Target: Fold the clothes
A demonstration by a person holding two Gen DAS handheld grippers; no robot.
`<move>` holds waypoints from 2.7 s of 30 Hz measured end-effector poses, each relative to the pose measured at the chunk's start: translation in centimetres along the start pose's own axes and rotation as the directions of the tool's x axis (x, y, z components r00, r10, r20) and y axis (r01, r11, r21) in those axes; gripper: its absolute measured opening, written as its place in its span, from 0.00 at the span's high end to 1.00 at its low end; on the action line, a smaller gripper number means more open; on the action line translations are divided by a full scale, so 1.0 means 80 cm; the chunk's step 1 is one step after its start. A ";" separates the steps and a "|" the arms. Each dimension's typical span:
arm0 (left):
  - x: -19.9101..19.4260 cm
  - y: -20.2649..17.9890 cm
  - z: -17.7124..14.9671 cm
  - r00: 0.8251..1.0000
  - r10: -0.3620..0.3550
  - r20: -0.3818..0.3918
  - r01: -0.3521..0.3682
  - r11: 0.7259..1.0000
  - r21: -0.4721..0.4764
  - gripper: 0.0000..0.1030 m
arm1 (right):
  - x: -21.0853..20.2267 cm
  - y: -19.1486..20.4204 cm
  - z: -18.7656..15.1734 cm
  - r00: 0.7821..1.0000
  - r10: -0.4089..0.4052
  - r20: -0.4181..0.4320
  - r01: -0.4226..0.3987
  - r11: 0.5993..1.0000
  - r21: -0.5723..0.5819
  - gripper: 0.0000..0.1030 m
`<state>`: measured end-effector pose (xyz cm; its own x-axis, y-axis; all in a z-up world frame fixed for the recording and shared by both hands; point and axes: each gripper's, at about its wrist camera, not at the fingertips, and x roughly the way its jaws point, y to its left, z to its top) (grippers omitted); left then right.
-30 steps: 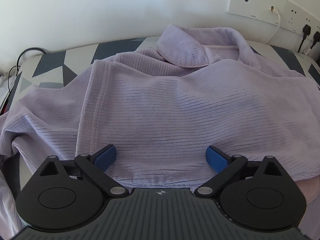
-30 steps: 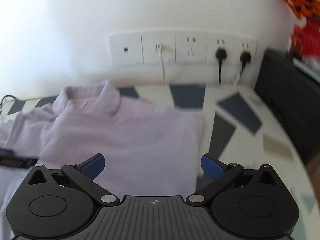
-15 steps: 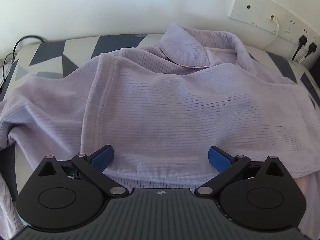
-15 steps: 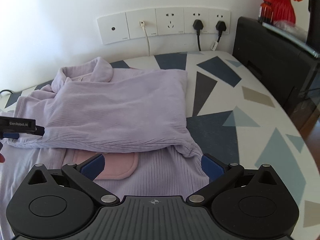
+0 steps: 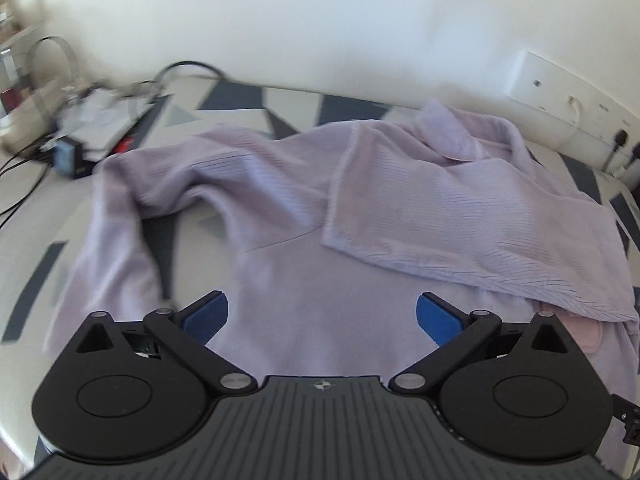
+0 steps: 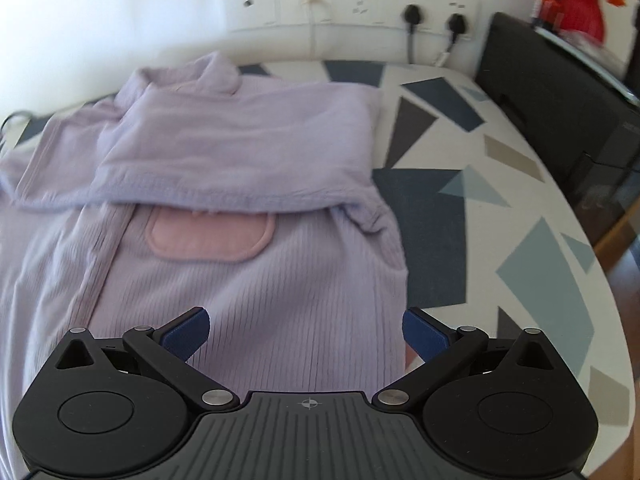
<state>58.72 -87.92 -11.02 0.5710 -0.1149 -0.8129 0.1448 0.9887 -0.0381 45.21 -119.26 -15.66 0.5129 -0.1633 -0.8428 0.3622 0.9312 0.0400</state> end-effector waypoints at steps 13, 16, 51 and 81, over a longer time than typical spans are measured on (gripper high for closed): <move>-0.058 0.051 -0.076 0.978 0.207 -0.017 -0.208 0.977 -0.056 0.00 | 0.010 -0.004 -0.027 0.995 0.076 -0.066 -0.080 0.995 -0.058 0.01; -0.062 0.067 -0.079 0.974 0.224 -0.015 -0.224 0.971 -0.084 0.00 | 0.013 0.001 -0.032 0.995 0.056 -0.081 -0.063 0.994 -0.091 0.01; -0.006 0.232 -0.071 0.997 -0.009 0.075 -0.006 0.978 0.207 0.00 | -0.088 0.078 0.077 0.985 -0.050 0.164 0.012 0.974 0.227 0.01; -0.062 0.327 0.044 0.950 0.132 0.283 -0.050 0.959 -0.279 0.94 | -0.098 0.071 0.073 0.979 -0.132 0.156 0.092 0.966 0.241 0.01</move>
<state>62.50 -61.84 -5.94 0.7902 -0.0061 -0.6128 -0.1149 0.9807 -0.1580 47.78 -114.57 -5.68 0.5756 -0.3339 -0.7464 0.5846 0.8063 0.0901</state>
